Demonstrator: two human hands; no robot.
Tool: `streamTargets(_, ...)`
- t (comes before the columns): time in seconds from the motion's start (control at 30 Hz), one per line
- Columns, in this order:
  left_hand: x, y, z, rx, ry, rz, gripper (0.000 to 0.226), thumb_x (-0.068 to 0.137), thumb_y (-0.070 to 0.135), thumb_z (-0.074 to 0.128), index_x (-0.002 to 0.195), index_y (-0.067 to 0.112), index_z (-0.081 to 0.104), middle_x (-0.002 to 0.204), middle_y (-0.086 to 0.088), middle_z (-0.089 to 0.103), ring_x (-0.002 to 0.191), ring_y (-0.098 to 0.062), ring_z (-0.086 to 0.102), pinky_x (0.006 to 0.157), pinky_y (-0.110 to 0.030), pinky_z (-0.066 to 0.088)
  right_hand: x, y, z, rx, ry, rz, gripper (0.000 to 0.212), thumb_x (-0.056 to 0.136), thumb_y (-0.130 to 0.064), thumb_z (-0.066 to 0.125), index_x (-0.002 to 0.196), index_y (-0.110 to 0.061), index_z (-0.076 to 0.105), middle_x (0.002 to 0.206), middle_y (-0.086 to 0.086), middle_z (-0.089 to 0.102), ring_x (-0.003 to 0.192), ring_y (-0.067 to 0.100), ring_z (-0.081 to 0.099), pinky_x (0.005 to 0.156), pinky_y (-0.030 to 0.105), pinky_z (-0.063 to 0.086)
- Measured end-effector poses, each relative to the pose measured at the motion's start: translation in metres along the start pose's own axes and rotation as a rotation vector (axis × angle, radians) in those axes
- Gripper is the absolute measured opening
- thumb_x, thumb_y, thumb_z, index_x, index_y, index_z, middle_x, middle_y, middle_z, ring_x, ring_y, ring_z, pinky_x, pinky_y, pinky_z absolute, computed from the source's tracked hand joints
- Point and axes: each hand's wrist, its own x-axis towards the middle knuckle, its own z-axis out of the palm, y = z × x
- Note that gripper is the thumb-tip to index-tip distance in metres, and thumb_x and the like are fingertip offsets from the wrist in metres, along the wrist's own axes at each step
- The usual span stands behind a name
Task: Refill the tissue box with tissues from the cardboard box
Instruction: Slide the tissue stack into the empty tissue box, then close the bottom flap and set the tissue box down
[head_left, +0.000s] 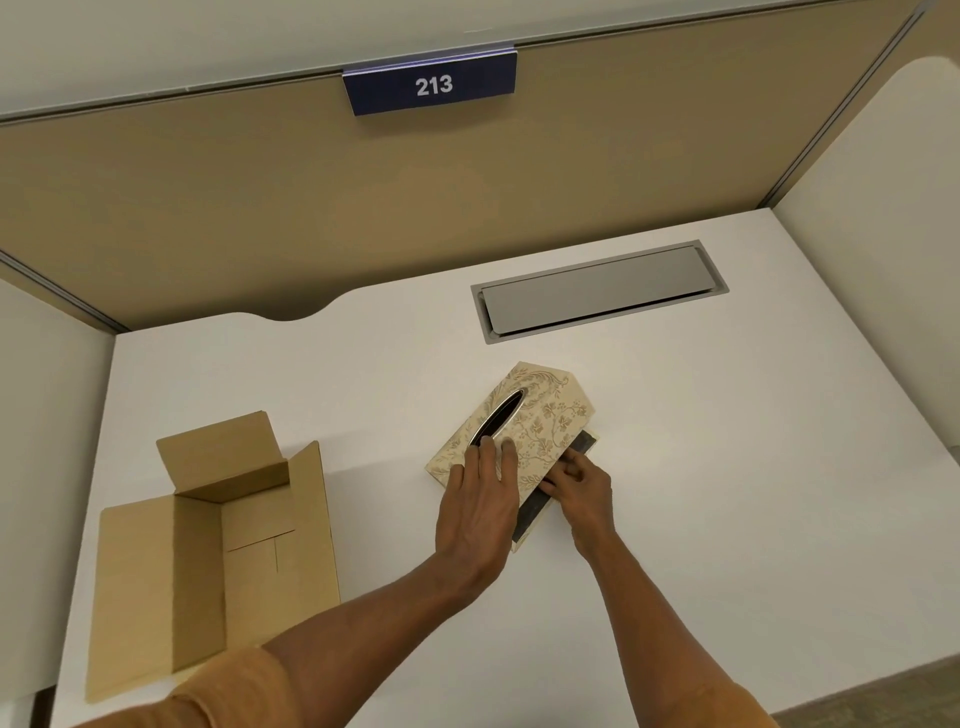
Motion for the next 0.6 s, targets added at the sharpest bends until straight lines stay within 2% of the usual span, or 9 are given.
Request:
streamTargets(0.2, -0.003, 0.006, 0.004, 0.013, -0.026, -0.002, 0.092, 0.096, 0.011, 0.074, 0.167, 0.007, 0.014, 0.173, -0.028, 0.02, 0.157, -0.043, 0.03, 0.123, -0.051, 0.036, -0.004, 0.003, -0.01, -0.031, -0.04, -0.045, 0.043, 0.099, -0.017, 0.079, 0.14, -0.009, 0.07, 0.119, 0.014, 0.082, 0.112, 0.031, 0.08, 0.099, 0.048, 0.066)
streamTargets(0.27, -0.003, 0.007, 0.003, 0.016, -0.02, -0.01, 0.093, 0.095, 0.011, 0.075, 0.166, 0.007, 0.015, 0.173, -0.028, 0.022, 0.156, -0.043, 0.031, 0.121, -0.051, 0.037, -0.004, 0.003, -0.009, -0.039, -0.024, -0.051, 0.042, 0.099, -0.016, 0.078, 0.139, -0.008, 0.068, 0.117, 0.018, 0.08, 0.108, 0.032, 0.08, 0.093, 0.044, 0.068)
streamTargets(0.37, -0.002, 0.005, 0.002, 0.014, -0.021, -0.005, 0.096, 0.094, 0.012, 0.077, 0.166, 0.008, 0.015, 0.173, -0.026, 0.022, 0.156, -0.042, 0.03, 0.121, -0.051, 0.037, -0.004, 0.003, -0.006, -0.063, 0.064, -0.057, 0.033, 0.098, -0.012, 0.079, 0.126, -0.01, 0.063, 0.112, 0.022, 0.074, 0.092, 0.027, 0.082, 0.073, 0.031, 0.07)
streamTargets(0.47, -0.001, 0.003, 0.0, -0.007, -0.014, -0.009, 0.092, 0.096, 0.014, 0.075, 0.166, 0.011, 0.016, 0.172, -0.023, 0.024, 0.155, -0.04, 0.031, 0.121, -0.049, 0.038, -0.004, 0.007, -0.004, -0.085, 0.131, -0.077, 0.023, 0.096, -0.006, 0.08, 0.112, -0.007, 0.063, 0.107, 0.022, 0.072, 0.095, 0.038, 0.08, 0.076, 0.044, 0.071)
streamTargets(0.5, 0.0, 0.002, 0.0, -0.017, -0.005, -0.01, 0.09, 0.095, 0.014, 0.075, 0.165, 0.012, 0.018, 0.171, -0.022, 0.026, 0.153, -0.038, 0.033, 0.12, -0.048, 0.039, -0.005, 0.009, -0.003, -0.08, 0.139, -0.084, 0.02, 0.096, -0.004, 0.08, 0.108, -0.005, 0.064, 0.104, 0.021, 0.071, 0.098, 0.042, 0.079, 0.075, 0.044, 0.071)
streamTargets(0.6, 0.001, -0.002, -0.002, -0.055, 0.005, -0.007, 0.091, 0.091, 0.015, 0.078, 0.163, 0.014, 0.023, 0.167, -0.017, 0.032, 0.149, -0.034, 0.037, 0.117, -0.044, 0.04, -0.006, 0.011, 0.001, -0.04, 0.162, -0.091, 0.015, 0.095, -0.001, 0.08, 0.102, -0.003, 0.067, 0.1, 0.02, 0.073, 0.099, 0.043, 0.079, 0.066, 0.031, 0.07)
